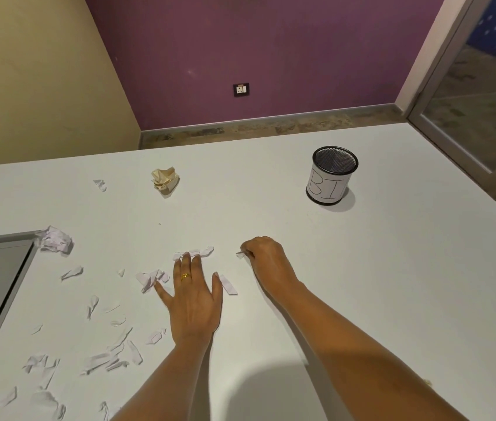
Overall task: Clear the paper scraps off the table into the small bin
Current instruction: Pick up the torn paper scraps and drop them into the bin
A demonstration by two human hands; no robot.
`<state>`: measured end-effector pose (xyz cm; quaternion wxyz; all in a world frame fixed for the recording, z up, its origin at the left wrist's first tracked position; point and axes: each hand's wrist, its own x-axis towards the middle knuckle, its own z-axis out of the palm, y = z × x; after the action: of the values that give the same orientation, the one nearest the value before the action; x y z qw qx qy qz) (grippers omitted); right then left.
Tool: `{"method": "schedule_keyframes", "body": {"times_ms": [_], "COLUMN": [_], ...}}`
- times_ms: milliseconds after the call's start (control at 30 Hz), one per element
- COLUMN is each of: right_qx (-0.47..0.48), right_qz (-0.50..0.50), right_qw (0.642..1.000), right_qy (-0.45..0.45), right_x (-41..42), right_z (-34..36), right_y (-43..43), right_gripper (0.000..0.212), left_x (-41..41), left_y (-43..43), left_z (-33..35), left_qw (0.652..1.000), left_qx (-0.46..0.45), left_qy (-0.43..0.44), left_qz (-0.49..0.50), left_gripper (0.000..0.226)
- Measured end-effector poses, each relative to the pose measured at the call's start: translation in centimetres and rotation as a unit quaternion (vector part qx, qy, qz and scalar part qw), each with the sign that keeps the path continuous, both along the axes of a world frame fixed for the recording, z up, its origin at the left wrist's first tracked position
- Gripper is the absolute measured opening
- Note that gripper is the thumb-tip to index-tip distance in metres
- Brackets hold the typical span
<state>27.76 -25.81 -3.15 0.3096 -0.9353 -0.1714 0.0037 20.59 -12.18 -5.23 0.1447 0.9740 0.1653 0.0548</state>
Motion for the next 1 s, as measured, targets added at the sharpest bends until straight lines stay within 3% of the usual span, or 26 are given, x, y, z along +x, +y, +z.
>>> {"method": "schedule_keyframes", "body": {"times_ms": [233, 400, 533, 733, 833, 1000], "right_qx": [-0.034, 0.061, 0.068, 0.042, 0.015, -0.026], "right_qz": [-0.073, -0.198, -0.265, -0.320, -0.341, -0.327], "right_qw": [0.996, 0.971, 0.961, 0.944, 0.939, 0.943], "right_qy": [-0.039, -0.117, -0.049, -0.063, -0.042, -0.053], "right_x": [5.2, 8.0, 10.1, 12.3, 13.1, 13.3], "right_z": [4.5, 7.9, 9.0, 9.2, 9.1, 8.9], "right_y": [-4.6, -7.4, -9.0, -10.1, -10.7, -10.9], "right_gripper": [0.022, 0.026, 0.026, 0.028, 0.027, 0.023], "left_x": [-0.1, -0.1, -0.1, -0.2, -0.1, -0.1], "left_y": [0.0, 0.0, -0.1, -0.1, -0.2, -0.2], "left_z": [0.1, 0.1, 0.1, 0.2, 0.2, 0.2], "left_qw": [1.000, 1.000, 1.000, 1.000, 1.000, 1.000], "left_qx": [-0.014, -0.005, -0.001, 0.008, 0.003, 0.007], "left_qy": [-0.013, -0.009, -0.012, -0.008, -0.004, -0.006], "left_qz": [-0.001, -0.005, -0.006, -0.010, -0.007, -0.013], "left_gripper": [0.049, 0.050, 0.054, 0.068, 0.063, 0.071]}}
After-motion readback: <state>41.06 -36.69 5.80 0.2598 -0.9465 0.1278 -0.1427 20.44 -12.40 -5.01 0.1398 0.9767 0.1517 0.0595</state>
